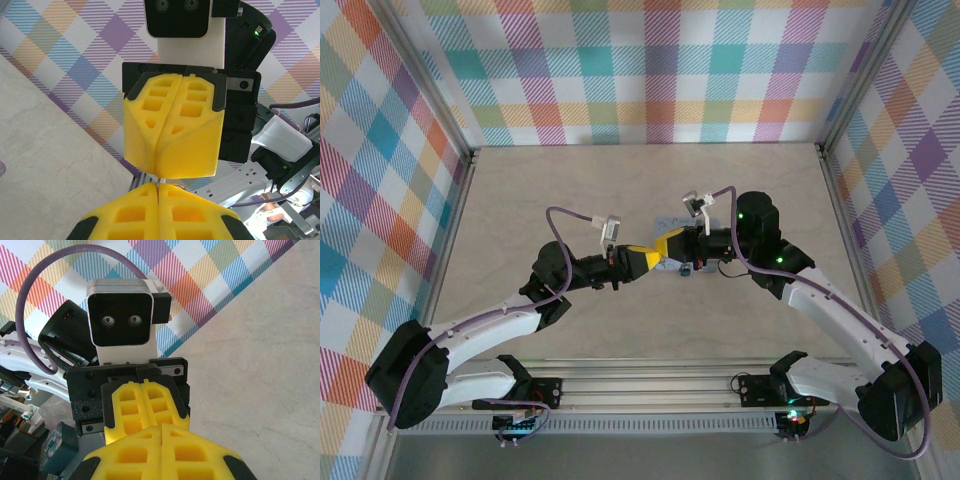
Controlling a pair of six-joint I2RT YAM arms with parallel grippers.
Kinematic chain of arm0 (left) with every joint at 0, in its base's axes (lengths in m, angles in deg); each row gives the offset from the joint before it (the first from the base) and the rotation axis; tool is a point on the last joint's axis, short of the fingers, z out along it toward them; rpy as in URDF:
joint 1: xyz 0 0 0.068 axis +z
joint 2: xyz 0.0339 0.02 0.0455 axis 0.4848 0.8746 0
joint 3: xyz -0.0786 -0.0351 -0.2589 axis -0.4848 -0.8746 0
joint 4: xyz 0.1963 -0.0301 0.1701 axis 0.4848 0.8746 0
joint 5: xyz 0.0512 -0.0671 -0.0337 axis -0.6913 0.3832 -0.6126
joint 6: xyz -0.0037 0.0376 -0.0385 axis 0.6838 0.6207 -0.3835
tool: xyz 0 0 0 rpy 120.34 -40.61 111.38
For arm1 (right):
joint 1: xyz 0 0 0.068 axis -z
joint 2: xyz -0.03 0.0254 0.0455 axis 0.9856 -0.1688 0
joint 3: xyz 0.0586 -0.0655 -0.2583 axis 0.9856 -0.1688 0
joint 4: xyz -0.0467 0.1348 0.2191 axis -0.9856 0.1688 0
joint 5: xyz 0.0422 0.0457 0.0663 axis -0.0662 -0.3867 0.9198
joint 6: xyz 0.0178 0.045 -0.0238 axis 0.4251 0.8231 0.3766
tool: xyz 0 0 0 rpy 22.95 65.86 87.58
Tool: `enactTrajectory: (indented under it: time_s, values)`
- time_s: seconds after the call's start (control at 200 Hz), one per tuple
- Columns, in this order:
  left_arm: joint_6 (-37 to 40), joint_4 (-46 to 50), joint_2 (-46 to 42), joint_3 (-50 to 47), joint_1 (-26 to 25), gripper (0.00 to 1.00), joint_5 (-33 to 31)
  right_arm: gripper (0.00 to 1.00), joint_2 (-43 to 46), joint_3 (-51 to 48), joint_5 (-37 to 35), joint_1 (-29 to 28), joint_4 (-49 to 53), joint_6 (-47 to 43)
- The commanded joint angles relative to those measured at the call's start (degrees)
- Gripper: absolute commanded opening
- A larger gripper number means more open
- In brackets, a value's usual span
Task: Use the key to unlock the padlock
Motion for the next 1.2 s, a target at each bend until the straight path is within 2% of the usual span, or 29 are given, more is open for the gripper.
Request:
enactTrajectory:
  time_s: [0.0,0.07,0.115,0.205,0.69,1.195]
  values:
    - [2.1,2.3,-1.1,1.4,-0.6,0.02,-1.6,0.00,0.9,-0.3,0.9,-0.5,-1.6,0.0]
    - [2.3,2.7,-2.4,0.2,-0.6,0.25,-2.8,0.00,1.0,-0.1,0.8,-0.5,-1.1,-0.1]
    - [2.2,2.5,-3.2,-0.5,-0.5,0.36,-3.6,0.00,1.1,-0.1,0.4,-0.5,-0.7,-0.4]
    - [1.9,1.7,-4.3,-1.4,-0.5,0.42,-3.8,0.00,1.5,-0.3,-0.2,-0.5,-0.2,-0.7]
    - [0.8,-1.7,-1.2,0.0,-1.8,0.37,-2.2,0.00,1.5,-2.1,-0.2,-0.5,-4.5,2.9]
    - [1.3,-1.7,-1.1,0.5,-2.0,0.27,-2.7,0.00,1.5,-2.6,1.0,-0.6,-5.1,3.4]
